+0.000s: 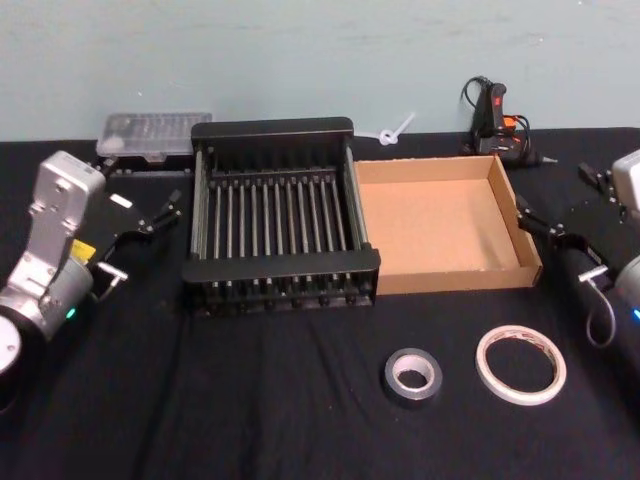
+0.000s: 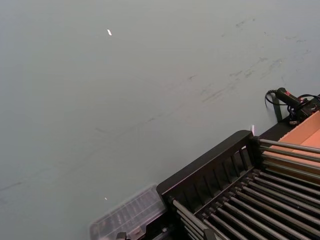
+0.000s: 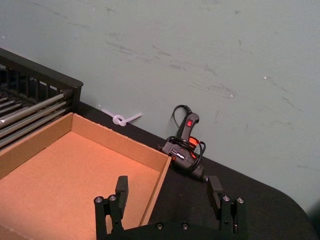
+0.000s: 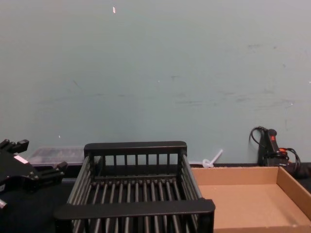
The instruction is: Pick up the white tape and place it into the black box , Pick up the silver tape and place it into the brown box.
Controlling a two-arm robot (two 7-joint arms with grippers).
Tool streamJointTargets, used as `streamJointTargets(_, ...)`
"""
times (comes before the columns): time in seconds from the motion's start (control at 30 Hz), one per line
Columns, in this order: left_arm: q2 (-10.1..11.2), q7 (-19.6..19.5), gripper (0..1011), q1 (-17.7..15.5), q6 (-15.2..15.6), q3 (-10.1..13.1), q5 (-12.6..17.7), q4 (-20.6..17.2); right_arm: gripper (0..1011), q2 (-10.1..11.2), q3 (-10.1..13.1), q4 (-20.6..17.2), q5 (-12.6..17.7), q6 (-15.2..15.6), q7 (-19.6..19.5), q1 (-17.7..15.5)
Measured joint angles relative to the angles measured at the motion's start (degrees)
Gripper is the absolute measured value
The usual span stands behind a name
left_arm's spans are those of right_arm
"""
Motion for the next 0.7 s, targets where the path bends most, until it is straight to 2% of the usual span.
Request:
streamJointTargets(0.3,0.0,0.0,1001,0.0,0.0,0.0,0.0,0.0,1002,2.88,4.09,-6.94,3.76,2.75,2.67,-5.4)
streamJointTargets(0.47,0.0,0.0,1001,0.0,0.0,0.0,0.0,0.0,1002,5.04,7.15,-11.86,6.62,4.67,4.15,-9.89)
streamJointTargets(0.7,0.0,0.0,1001,0.0,0.0,0.0,0.0,0.0,1002,6.83,10.48,-16.21,9.28,6.8,5.5,-15.14)
